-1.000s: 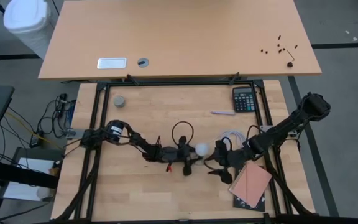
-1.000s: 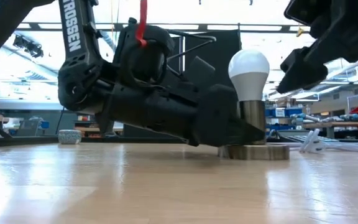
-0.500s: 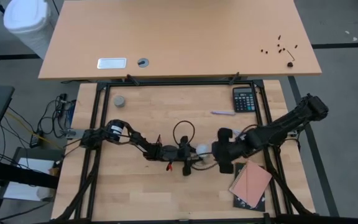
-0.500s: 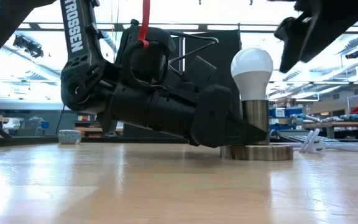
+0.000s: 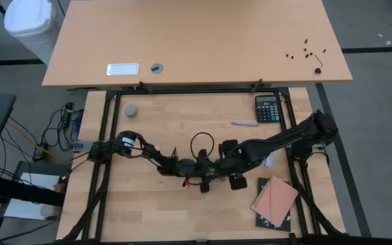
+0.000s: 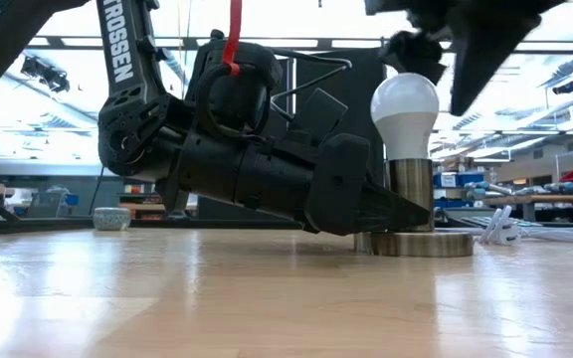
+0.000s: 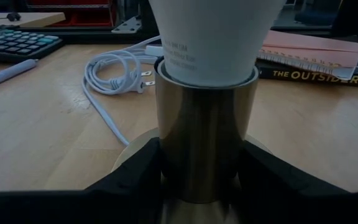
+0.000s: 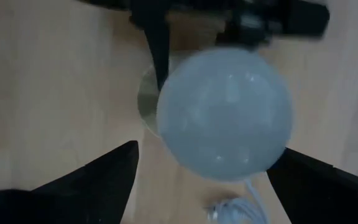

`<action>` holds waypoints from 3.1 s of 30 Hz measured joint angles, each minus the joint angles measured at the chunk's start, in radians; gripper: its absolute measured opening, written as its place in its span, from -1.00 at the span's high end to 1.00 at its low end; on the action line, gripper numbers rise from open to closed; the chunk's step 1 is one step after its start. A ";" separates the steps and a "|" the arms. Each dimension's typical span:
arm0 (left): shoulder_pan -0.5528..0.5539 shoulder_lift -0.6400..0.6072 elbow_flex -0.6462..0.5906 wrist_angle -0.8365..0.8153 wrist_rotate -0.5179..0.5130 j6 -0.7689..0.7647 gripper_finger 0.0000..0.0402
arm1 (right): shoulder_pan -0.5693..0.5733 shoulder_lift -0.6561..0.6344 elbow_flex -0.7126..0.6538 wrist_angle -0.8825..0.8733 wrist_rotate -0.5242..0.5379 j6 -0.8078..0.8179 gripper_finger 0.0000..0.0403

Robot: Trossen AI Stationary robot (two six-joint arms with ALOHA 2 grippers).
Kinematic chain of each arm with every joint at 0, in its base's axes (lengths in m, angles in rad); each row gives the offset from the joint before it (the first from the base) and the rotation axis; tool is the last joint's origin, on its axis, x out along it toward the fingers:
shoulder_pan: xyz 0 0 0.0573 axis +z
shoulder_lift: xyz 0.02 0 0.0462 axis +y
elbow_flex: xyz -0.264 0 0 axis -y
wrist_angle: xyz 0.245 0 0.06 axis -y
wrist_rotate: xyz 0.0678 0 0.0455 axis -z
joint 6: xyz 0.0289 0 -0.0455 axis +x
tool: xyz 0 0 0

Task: Screw lightbulb
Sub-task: Insert the lightbulb into the bronze lamp socket

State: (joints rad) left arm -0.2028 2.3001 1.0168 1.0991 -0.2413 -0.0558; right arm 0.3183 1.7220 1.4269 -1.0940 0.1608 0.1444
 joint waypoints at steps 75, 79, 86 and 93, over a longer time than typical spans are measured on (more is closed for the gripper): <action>0.000 0.001 0.000 0.005 0.010 -0.003 0.04 | -0.081 0.168 0.062 0.087 -0.090 -0.229 -0.27; 0.000 0.001 0.000 0.005 0.007 -0.003 0.04 | -0.083 0.168 0.061 0.087 -0.090 -0.169 -0.23; 0.000 0.001 0.000 0.005 0.004 -0.004 0.04 | -0.084 0.169 0.061 0.085 -0.076 -0.023 -0.34; 0.000 0.001 0.000 0.005 0.002 -0.008 0.04 | -0.096 0.170 0.061 0.083 -0.074 0.147 -0.25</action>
State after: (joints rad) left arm -0.2028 2.3009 1.0172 1.1046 -0.2391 -0.0640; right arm 0.2221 1.8915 1.4876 -1.0108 0.0864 0.2919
